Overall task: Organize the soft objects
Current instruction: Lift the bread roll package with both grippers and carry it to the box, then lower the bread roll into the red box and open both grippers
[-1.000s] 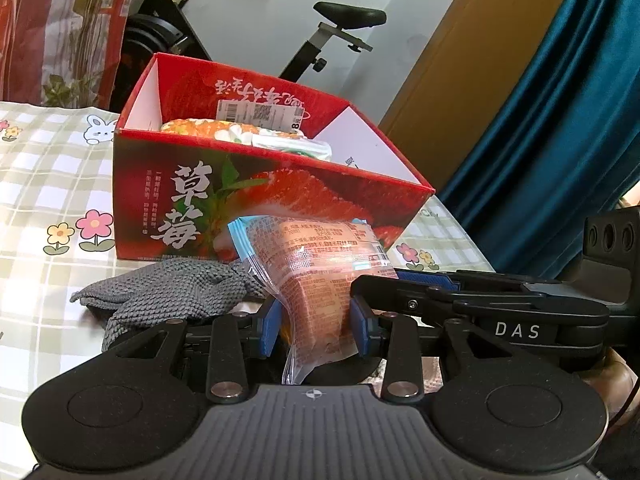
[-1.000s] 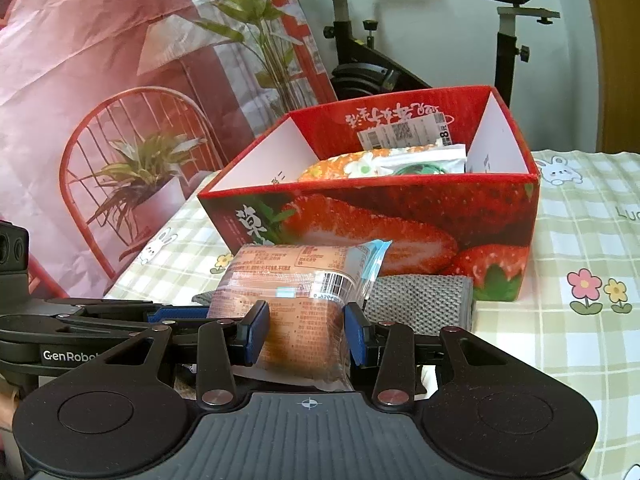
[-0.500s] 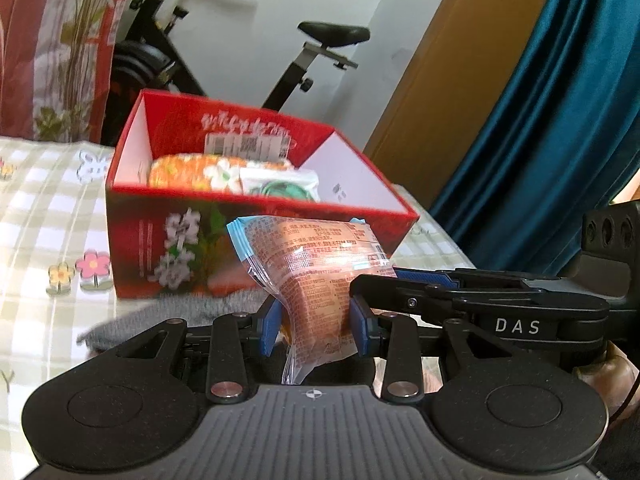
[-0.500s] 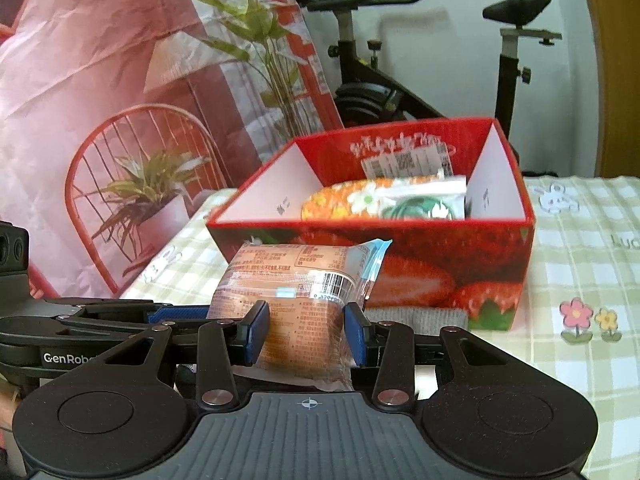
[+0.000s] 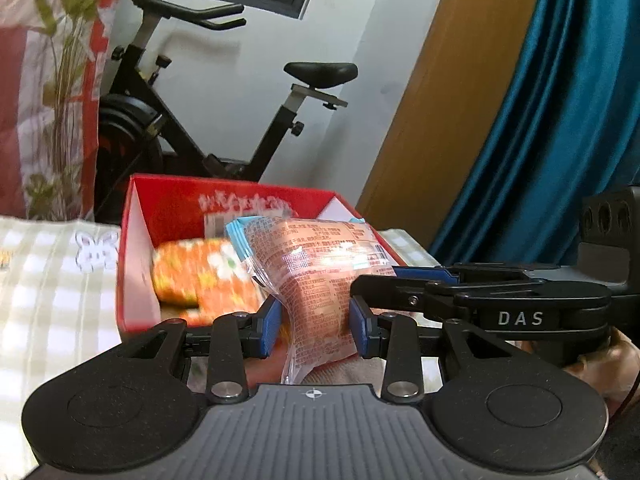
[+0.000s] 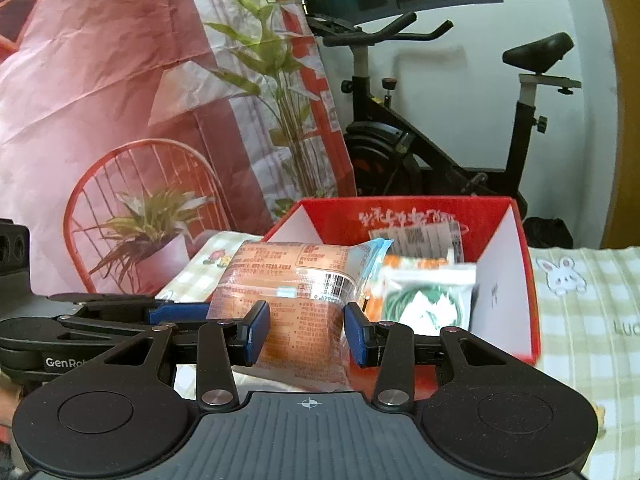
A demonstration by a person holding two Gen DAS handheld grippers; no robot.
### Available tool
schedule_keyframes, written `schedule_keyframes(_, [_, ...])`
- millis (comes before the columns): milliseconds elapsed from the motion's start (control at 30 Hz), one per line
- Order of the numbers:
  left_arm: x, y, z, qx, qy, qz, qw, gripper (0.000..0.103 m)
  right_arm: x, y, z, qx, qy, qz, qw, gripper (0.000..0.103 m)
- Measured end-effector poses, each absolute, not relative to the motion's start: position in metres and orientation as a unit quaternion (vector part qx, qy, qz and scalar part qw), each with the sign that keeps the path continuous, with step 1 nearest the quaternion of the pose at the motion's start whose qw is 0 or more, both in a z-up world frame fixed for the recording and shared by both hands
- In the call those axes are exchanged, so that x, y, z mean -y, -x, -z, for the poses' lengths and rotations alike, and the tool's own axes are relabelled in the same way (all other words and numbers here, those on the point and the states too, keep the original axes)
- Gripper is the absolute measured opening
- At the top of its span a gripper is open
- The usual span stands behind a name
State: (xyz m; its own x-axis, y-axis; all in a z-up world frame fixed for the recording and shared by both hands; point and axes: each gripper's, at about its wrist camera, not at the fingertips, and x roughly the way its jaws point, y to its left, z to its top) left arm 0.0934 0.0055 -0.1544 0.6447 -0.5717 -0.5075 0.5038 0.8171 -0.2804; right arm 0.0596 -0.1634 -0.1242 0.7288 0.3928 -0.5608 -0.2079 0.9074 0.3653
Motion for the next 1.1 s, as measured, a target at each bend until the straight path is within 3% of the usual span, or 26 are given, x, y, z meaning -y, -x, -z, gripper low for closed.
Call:
schedule_keyframes(367, [-0.009, -0.171, 0.17, -0.347, 0.052, 0.277, 0.895, 0.038, 0.165, -0.145, 0.159, -0.354, -0.173, -0.156, 0.906, 0.038])
schedule_keyframes(733, [-0.006, -0.191, 0.196, -0.396, 0.028, 0.258, 0.881, 0.038, 0.172, -0.166, 0.212, -0.406, -0.234, -0.142, 0.872, 0.035])
schedule_keyframes(1067, [-0.008, -0.182, 0.186, -0.389, 0.014, 0.23, 0.892, 0.039, 0.16, -0.173, 0.226, -0.449, -0.213, -0.129, 0.858, 0.016])
schedule_keyframes(1100, [-0.009, -0.182, 0.185, -0.385, 0.017, 0.225, 0.895, 0.039, 0.157, -0.173, 0.227, -0.452, -0.209, -0.127, 0.858, 0.007])
